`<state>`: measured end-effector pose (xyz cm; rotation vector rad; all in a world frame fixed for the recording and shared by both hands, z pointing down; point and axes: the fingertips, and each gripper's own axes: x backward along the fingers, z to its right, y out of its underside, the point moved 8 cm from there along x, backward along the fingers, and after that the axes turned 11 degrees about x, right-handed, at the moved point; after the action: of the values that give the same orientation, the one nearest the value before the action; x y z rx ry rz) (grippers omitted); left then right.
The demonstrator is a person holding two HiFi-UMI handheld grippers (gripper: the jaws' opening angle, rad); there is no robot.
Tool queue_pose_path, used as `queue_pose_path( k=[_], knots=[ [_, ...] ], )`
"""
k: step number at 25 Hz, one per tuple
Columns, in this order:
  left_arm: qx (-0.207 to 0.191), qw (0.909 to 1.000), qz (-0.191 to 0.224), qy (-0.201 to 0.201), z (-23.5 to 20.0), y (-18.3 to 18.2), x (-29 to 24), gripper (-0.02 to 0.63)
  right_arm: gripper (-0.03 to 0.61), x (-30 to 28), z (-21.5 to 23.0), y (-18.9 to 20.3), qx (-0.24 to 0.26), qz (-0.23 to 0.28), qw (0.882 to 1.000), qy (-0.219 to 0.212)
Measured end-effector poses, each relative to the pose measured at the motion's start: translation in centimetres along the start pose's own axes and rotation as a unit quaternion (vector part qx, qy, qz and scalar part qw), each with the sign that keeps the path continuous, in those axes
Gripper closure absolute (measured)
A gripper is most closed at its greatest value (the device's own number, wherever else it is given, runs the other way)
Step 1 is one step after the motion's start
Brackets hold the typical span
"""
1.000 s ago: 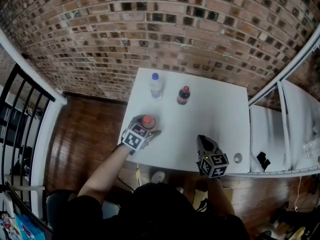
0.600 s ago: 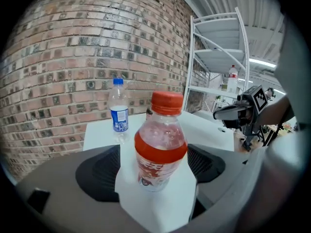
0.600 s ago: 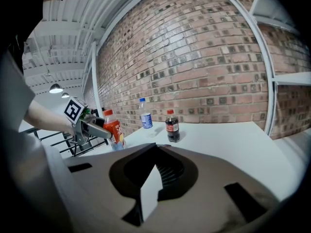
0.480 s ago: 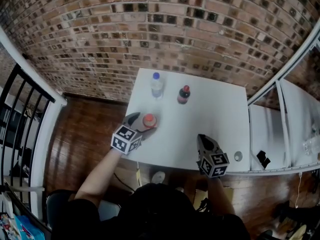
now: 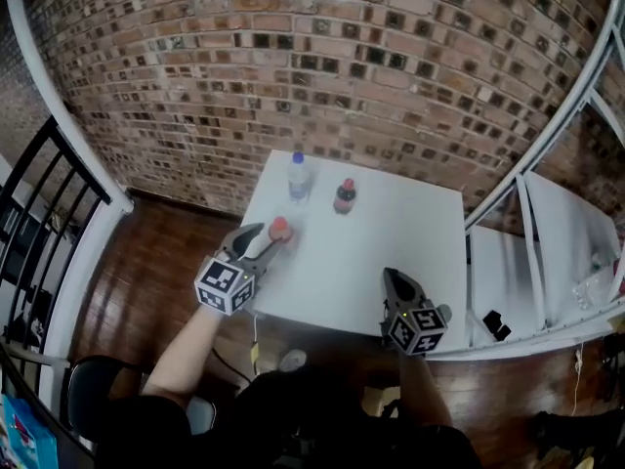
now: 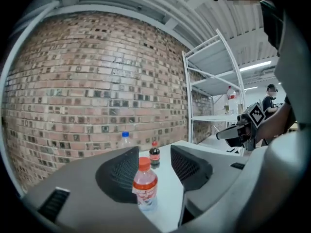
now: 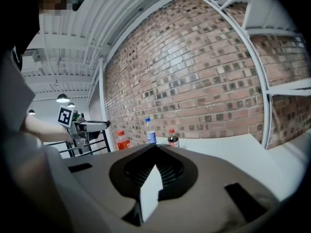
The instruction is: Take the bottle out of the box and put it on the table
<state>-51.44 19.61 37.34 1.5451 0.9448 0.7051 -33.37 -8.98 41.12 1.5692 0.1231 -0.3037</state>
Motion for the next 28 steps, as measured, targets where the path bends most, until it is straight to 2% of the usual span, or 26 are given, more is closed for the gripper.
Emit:
queue_pose_path(
  k=[1,3,9,13,17,21,28],
  knots=[
    [0.001,0.9999,0.011,0.001,1.0,-0.5,0.2,0.403,0.574,1.3,0.6,-0.3,0.002,0.007,1.0,0.007],
    [0.013,0.9994,0.032,0.006,3.1,-1.3,0.4,0.474,0.574,3.7,2.0,-0.8,-0.005,0.02,0.999,0.029],
    [0.034,0.9959,0.073,0.041,9.5,-3.0,-0.9,0.609,0.574,9.8,4.0,-2.3,-0.012,0.061,0.996,0.07],
    [0.036,0.9936,0.08,0.071,13.0,-3.1,-1.6,0.609,0.574,13.2,4.2,-2.5,-0.016,0.078,0.992,0.096],
    [0.052,0.9892,0.087,0.106,14.7,-2.9,-3.0,0.609,0.574,15.5,5.4,-2.3,-0.017,0.082,0.989,0.123],
    [0.056,0.9883,0.075,0.12,15.8,-1.7,-4.0,0.609,0.574,18.0,6.4,-0.9,-0.031,0.068,0.984,0.161],
    [0.057,0.9875,0.055,0.136,16.9,-1.1,-5.1,0.609,0.574,21.6,6.1,-0.1,-0.043,0.088,0.974,0.205]
  ],
)
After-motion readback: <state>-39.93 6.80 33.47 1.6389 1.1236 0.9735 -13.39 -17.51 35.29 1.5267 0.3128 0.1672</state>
